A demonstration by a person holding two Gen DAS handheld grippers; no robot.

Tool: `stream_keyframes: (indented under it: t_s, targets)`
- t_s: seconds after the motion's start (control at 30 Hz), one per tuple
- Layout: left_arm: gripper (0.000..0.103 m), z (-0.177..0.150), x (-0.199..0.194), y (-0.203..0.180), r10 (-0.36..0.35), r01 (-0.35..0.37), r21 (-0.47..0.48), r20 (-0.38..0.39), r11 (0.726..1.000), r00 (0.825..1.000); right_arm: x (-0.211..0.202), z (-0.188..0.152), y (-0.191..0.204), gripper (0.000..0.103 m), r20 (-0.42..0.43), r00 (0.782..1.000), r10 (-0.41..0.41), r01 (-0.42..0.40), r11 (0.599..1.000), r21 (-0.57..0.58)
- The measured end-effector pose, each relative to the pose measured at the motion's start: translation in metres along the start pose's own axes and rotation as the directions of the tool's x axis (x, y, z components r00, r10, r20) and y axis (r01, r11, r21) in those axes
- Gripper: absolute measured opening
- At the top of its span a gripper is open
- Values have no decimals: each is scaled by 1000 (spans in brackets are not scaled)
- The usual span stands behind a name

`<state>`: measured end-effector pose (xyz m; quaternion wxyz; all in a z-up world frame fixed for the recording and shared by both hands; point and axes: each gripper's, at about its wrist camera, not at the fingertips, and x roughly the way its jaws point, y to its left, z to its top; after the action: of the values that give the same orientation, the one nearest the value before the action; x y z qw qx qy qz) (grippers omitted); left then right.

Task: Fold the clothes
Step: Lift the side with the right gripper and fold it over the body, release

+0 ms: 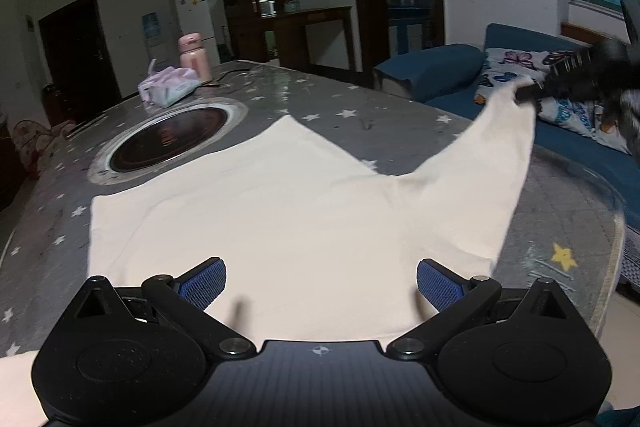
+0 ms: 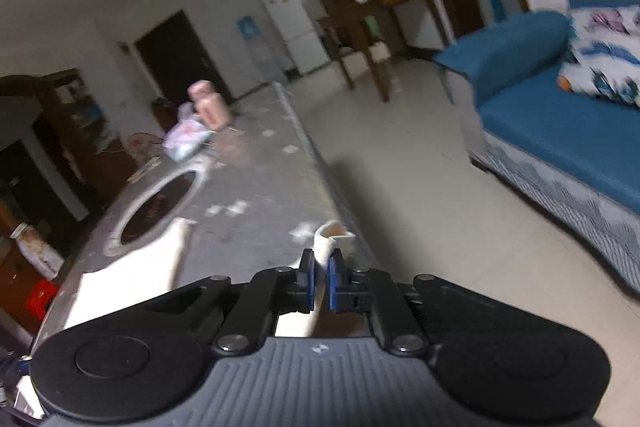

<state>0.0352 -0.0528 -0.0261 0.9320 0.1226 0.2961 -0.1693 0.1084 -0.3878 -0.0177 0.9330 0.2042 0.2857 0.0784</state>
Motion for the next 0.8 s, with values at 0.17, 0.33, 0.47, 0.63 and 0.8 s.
stream_keyframes:
  t_s: [0.17, 0.33, 0.47, 0.63, 0.8]
  targets:
    - [103, 0, 7, -12, -30, 30, 21, -8, 999, 1000, -11, 21, 44, 6, 25, 990, 141, -140, 989, -56]
    - [103, -3, 5, -10, -32, 32, 13, -2, 999, 999, -20, 43, 101, 6, 13, 952, 306, -303, 946, -120]
    - [103, -5, -6, 7, -6, 6, -24, 9, 1000, 1000, -17, 50, 153, 6, -36, 907, 420, -419, 888, -188]
    - [103, -13, -33, 43, 75, -72, -90, 37, 993, 996, 1, 43, 215, 6, -134, 852, 506, -523, 811, -260]
    - [103, -27, -57, 77, 176, -168, -162, 41, 973, 983, 20, 12, 263, 6, -258, 799, 544, -600, 748, -284]
